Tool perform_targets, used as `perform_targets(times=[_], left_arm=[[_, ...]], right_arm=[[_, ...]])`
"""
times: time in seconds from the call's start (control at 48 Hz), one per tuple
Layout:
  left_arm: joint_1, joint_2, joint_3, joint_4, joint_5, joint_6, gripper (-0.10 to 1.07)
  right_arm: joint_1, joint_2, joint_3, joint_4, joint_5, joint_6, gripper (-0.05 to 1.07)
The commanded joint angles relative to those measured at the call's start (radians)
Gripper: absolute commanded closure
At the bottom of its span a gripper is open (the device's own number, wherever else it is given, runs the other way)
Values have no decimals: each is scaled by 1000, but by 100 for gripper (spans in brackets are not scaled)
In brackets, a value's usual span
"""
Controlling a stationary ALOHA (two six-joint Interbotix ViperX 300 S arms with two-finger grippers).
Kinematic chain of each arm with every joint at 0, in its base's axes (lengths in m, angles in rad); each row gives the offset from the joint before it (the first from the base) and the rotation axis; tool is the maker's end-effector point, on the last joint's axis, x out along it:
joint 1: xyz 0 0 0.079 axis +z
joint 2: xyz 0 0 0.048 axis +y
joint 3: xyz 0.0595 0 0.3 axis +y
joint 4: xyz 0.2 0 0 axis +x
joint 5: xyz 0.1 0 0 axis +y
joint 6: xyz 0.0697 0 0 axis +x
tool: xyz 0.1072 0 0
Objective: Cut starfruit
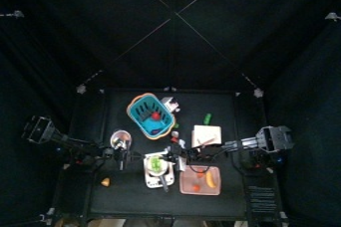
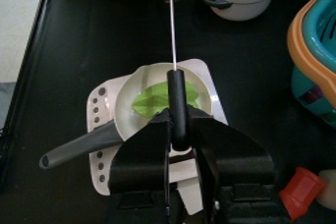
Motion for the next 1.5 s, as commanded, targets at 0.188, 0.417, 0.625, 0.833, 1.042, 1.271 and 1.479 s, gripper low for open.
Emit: perform_targets(times=[0.188, 0.417, 0.625, 0.833, 1.042, 1.271, 1.479], left_arm=[[-8, 2, -8, -83, -20, 11, 63], [-44, 83, -20, -118, -21, 5, 63], [-107, 192, -60, -175, -49, 0, 63], [-127, 241, -67, -235, -66, -5, 63], [-138, 285, -72, -261, -66, -21, 63], [-140, 288, -71, -261, -64, -44, 63], [-140, 290, -71, -261, -61, -48, 63]], right_arm=[[-3, -77, 3, 12, 5, 2, 59], [0, -38, 21, 23, 5, 3, 59], [2, -25, 28, 51, 11, 3, 59], [3, -15, 34, 61, 20, 3, 59], [-3, 20, 23, 63, 26, 2, 59], [-5, 41, 23, 66, 26, 3, 59], [-6, 46, 23, 72, 26, 3, 59]])
